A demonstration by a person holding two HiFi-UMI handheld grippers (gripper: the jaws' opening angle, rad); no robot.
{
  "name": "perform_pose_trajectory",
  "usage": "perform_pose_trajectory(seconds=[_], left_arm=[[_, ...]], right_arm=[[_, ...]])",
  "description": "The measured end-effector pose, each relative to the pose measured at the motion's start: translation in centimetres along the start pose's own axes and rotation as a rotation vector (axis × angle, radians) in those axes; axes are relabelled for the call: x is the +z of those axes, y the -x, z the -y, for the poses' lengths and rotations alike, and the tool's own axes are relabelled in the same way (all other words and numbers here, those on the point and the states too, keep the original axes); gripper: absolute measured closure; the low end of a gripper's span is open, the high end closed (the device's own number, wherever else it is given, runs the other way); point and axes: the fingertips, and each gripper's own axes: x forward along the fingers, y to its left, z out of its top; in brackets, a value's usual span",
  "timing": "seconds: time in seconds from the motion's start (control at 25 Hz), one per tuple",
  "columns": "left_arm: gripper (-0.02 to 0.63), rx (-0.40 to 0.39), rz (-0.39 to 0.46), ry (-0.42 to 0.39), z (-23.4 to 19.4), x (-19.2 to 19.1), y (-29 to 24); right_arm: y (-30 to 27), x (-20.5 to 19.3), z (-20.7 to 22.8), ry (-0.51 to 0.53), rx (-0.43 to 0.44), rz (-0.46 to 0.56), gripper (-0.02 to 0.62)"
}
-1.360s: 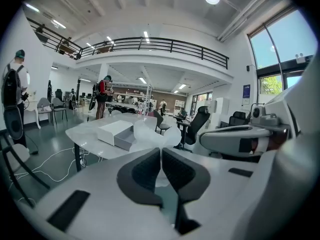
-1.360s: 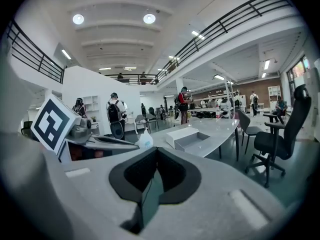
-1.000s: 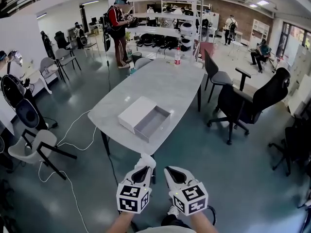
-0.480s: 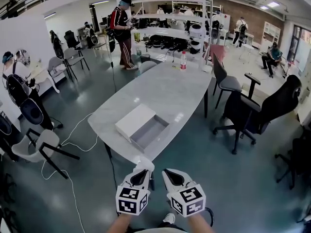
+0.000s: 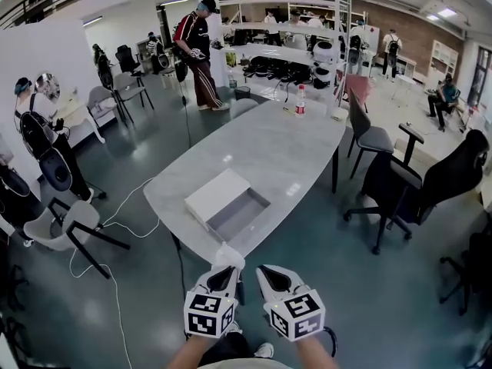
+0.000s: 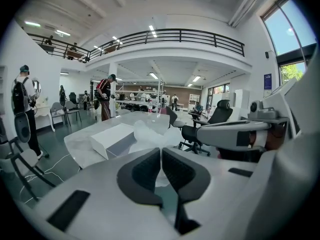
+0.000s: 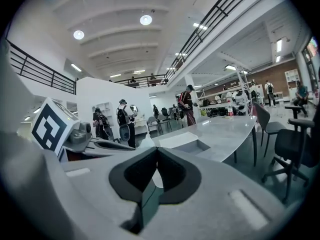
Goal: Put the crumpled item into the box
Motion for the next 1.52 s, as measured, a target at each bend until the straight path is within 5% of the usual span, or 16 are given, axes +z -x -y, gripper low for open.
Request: perform_pose_trajectory(seconds=[0.84,1.52], left_arm=[[0.588,-0.032,-0.012,0.043,-7.7,3.9,-9.5],[0.588,-0.166,-0.084,0.037,-13.1,5.6,-18.2]], right_arm=[[-11.3,3.2,5.7,0.022,-0.012,-0.048,0.591],[-20.2,5.7,11.0,0.019,-0.141,-0.104,0.591]])
